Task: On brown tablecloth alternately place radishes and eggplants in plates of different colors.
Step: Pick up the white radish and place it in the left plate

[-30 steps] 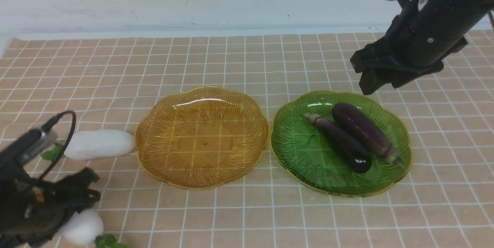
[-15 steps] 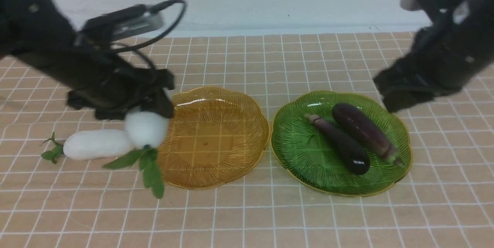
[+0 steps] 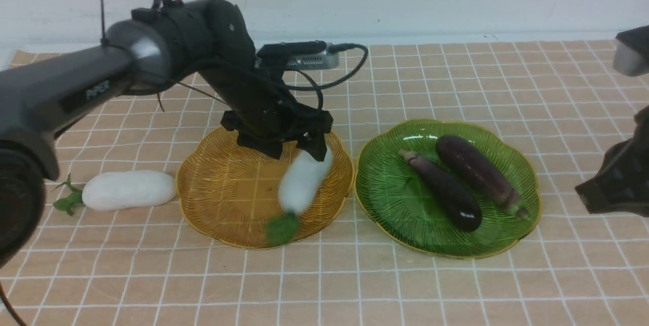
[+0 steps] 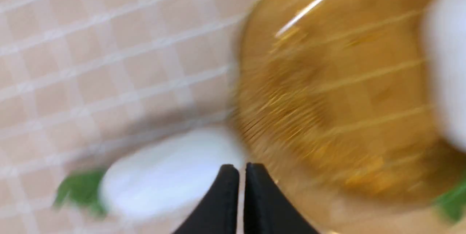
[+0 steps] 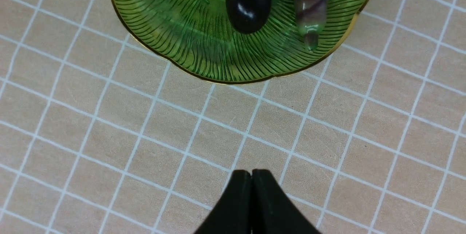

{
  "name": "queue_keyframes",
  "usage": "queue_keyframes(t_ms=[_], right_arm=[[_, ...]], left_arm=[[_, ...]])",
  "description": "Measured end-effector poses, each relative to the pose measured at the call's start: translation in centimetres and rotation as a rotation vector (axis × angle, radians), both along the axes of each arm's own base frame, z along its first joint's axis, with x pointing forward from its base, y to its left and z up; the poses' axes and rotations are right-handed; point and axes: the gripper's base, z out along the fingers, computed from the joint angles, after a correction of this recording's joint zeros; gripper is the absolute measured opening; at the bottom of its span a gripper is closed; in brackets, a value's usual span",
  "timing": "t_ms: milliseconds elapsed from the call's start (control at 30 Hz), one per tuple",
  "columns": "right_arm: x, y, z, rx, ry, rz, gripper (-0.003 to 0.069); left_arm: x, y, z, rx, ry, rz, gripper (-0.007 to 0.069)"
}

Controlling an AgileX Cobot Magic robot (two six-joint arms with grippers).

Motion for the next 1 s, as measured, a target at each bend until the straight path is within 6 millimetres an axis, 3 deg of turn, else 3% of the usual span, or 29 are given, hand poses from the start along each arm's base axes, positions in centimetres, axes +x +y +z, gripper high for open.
queue_keyframes(t_ms=[100, 167, 267, 467, 667, 767, 1000], right_arm=[[0.0, 0.1, 0.0, 0.013, 0.005, 0.000, -0.0015], [-0.1, 0.2, 0.0, 0.022, 0.008, 0.000, -0.0015], [-0.1, 0.2, 0.0, 0.021, 0.008, 0.000, -0.0015], [0.2, 0.3, 0.1, 0.034, -0.027, 0.000, -0.0015], [0.2, 0.3, 0.2, 0.035, -0.028, 0.000, -0.0015], [0.2, 0.3, 0.2, 0.034, -0.029, 0.001, -0.0015], [0.3, 0.3, 0.2, 0.031, -0.034, 0.011, -0.0015]], left_arm=[[-1.7, 3.8, -2.8, -0.034, 0.126, 0.061, 0.0006], [-2.1, 4.7, -4.4, -0.106, 0.187, 0.087, 0.0008], [-1.7, 4.6, -5.6, -0.133, 0.212, 0.010, 0.0060], [-0.6, 4.9, -8.9, -0.066, 0.262, -0.124, 0.0301], [0.8, 5.8, -10.2, 0.051, 0.188, -0.149, 0.0495], [1.1, 6.0, -10.5, 0.072, 0.166, -0.156, 0.0545], [1.4, 6.0, -12.0, 0.073, 0.216, -0.186, 0.0555]])
